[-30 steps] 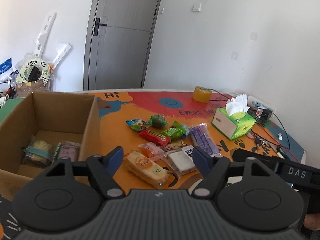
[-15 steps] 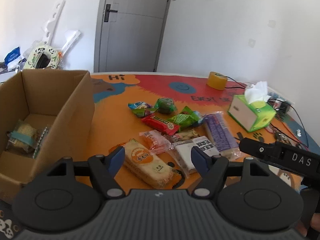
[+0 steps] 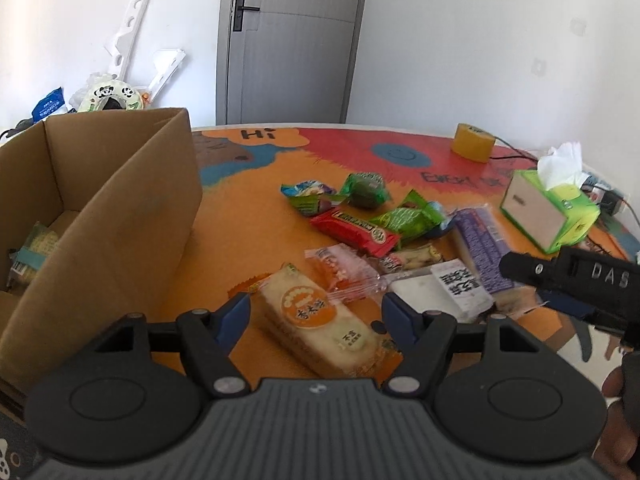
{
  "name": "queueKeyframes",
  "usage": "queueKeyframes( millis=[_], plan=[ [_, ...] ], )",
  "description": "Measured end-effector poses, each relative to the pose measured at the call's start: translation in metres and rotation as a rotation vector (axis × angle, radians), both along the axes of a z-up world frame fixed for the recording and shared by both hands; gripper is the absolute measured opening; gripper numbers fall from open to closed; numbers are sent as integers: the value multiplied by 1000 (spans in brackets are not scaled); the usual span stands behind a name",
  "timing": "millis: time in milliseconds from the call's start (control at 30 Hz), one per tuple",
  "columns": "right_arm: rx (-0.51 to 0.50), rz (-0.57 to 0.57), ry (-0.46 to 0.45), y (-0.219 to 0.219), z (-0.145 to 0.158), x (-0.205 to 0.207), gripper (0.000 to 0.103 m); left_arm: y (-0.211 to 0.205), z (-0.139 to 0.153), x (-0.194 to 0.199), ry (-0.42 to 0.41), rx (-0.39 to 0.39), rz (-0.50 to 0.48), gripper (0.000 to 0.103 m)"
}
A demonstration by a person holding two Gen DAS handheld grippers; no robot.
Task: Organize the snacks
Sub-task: 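Grasp purple-wrapped roll with right tool while left tool approaches orange-labelled bread packet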
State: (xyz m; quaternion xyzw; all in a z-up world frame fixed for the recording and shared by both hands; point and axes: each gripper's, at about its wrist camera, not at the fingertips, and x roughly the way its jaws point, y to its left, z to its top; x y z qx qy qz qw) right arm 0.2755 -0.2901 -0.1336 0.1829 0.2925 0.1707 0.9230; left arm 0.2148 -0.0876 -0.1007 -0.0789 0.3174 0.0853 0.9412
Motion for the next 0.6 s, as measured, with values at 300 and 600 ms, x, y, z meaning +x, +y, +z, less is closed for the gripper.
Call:
queueKeyframes(
  millis=[300,600],
  plan=[
    [28,22,50,3,-11,13,35,-2,-6,0,23,26,3,72],
    [50,27,52,-8,-11,-10,30,-5,-9,-7,38,17,-14,72]
  ],
)
